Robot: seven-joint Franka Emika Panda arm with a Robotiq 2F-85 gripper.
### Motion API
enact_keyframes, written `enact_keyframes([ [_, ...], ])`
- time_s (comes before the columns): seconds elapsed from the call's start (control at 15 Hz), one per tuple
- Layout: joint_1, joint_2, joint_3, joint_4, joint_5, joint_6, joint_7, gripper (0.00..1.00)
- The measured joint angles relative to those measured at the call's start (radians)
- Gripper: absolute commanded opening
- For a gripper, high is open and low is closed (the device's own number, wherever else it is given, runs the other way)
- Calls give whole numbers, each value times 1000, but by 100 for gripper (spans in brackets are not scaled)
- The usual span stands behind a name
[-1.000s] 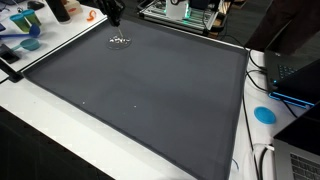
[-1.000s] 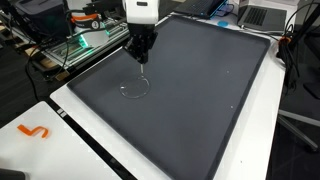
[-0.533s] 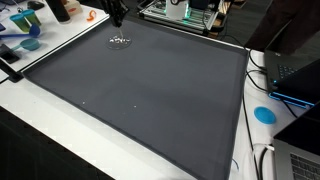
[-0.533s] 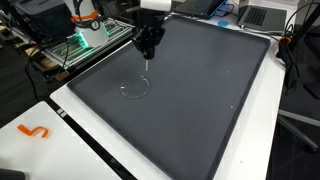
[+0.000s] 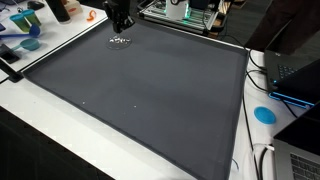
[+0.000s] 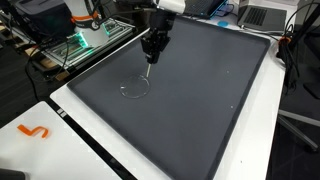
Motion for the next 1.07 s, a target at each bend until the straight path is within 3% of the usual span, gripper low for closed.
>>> enact_keyframes([
  [0.47, 51, 88, 0, 28, -174, -1, 179, 4],
  [1.07, 89, 142, 0, 58, -276, -14, 333, 4],
])
